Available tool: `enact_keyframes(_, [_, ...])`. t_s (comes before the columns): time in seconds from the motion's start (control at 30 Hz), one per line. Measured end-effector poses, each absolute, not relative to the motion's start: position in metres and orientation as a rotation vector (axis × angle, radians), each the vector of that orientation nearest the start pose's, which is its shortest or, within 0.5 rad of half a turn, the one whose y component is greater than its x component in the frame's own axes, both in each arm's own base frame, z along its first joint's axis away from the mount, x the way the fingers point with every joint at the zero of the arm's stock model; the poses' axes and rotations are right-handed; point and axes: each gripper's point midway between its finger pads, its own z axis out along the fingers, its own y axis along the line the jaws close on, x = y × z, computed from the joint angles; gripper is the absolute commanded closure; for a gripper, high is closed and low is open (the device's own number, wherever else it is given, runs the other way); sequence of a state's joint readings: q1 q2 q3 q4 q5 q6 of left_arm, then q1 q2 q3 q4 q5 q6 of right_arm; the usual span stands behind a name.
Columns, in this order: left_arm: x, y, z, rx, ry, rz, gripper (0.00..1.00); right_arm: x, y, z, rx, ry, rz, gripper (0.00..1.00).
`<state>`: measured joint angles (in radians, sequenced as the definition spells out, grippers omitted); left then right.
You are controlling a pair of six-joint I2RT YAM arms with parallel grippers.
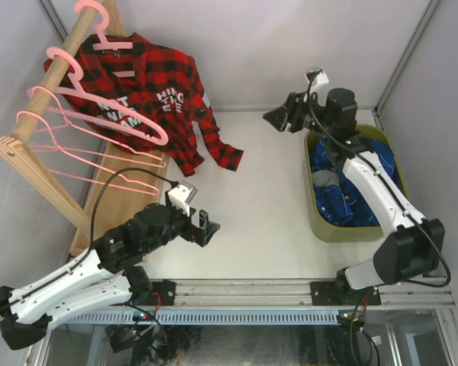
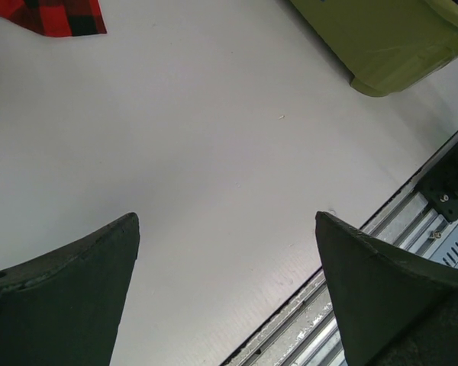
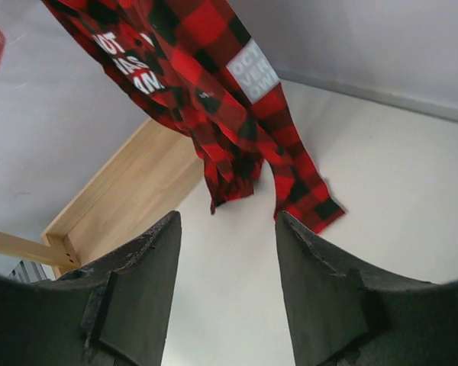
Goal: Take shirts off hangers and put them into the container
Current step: Pick up the hanger from the clothesline.
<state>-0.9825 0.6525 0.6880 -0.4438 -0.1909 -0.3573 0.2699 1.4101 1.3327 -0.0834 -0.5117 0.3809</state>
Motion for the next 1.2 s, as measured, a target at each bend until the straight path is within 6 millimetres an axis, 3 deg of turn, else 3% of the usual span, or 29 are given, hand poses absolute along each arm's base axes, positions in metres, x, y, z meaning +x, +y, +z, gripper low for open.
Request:
enact_keyframes(0.1, [0.162, -0.206, 0.200, 0.502, 1.983, -0.661, 0.00, 0.406, 0.235, 0.350, -0.339, 1.747, 0.946, 0.48])
enact_keyframes(0.33, [0.160, -0.201, 0.191, 0.508, 2.004, -0.641, 0.00, 0.439, 0.301, 0.402, -0.450, 1.601, 1.013, 0.48])
enact_keyframes(0.53, [0.158, -0.197, 0.191, 0.503, 1.997, -0.644, 0.00, 0.468, 0.354, 0.425, -0.505, 1.498, 1.054, 0.48])
enact_keyframes(0.77, [0.157, -0.197, 0.191, 0.503, 1.995, -0.645, 0.00, 0.488, 0.416, 0.429, -0.551, 1.404, 1.099, 0.48])
enact_keyframes(0.83, [0.157, -0.197, 0.191, 0.503, 1.995, -0.645, 0.00, 0.492, 0.428, 0.427, -0.557, 1.381, 1.083, 0.38])
enact_keyframes(1.0, [0.157, -0.197, 0.191, 0.503, 1.994, -0.646, 0.00, 0.514, 0.439, 0.412, -0.667, 1.261, 0.822, 0.32])
enact_keyframes(1.2, [0.157, -0.197, 0.191, 0.504, 1.995, -0.645, 0.00, 0.534, 0.447, 0.407, -0.701, 1.165, 0.722, 0.29])
